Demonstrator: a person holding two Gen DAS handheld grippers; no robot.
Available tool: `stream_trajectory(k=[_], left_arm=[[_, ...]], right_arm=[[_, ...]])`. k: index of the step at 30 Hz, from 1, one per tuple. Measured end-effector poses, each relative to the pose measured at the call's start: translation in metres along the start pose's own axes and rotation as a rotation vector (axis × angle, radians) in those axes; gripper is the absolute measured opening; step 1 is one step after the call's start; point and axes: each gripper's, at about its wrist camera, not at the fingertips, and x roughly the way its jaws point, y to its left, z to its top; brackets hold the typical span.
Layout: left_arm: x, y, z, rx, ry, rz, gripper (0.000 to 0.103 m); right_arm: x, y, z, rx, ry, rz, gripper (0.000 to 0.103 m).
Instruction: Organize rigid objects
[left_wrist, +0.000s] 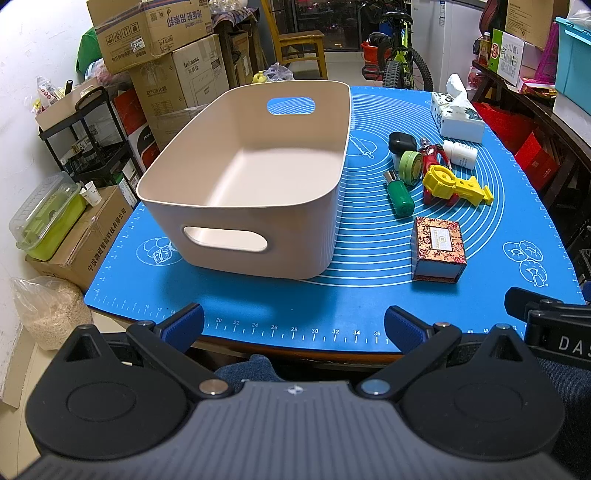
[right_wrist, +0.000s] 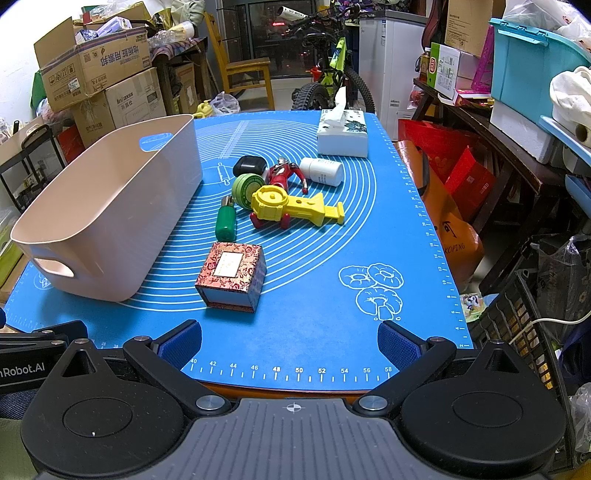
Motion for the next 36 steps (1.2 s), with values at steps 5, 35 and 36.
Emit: stream_trajectory(k=[5, 35, 36], left_arm=[[0.0000, 0.0000, 0.0000, 0.000, 0.000, 0.000, 0.103], [0.0000, 0.0001, 0.0000, -0.001, 0.001, -0.001, 0.103], [0.0000, 0.0001, 0.0000, -0.001, 0.001, -0.001, 0.103]], right_arm=[[0.0001, 0.0001, 0.0000, 0.000, 0.000, 0.000, 0.101], [0.0003, 0.0006, -0.0001, -0.001, 0.001, -0.002, 0.100], [0.0004, 0.0006, 0.0000, -0.002, 0.001, -0.002, 0.100]])
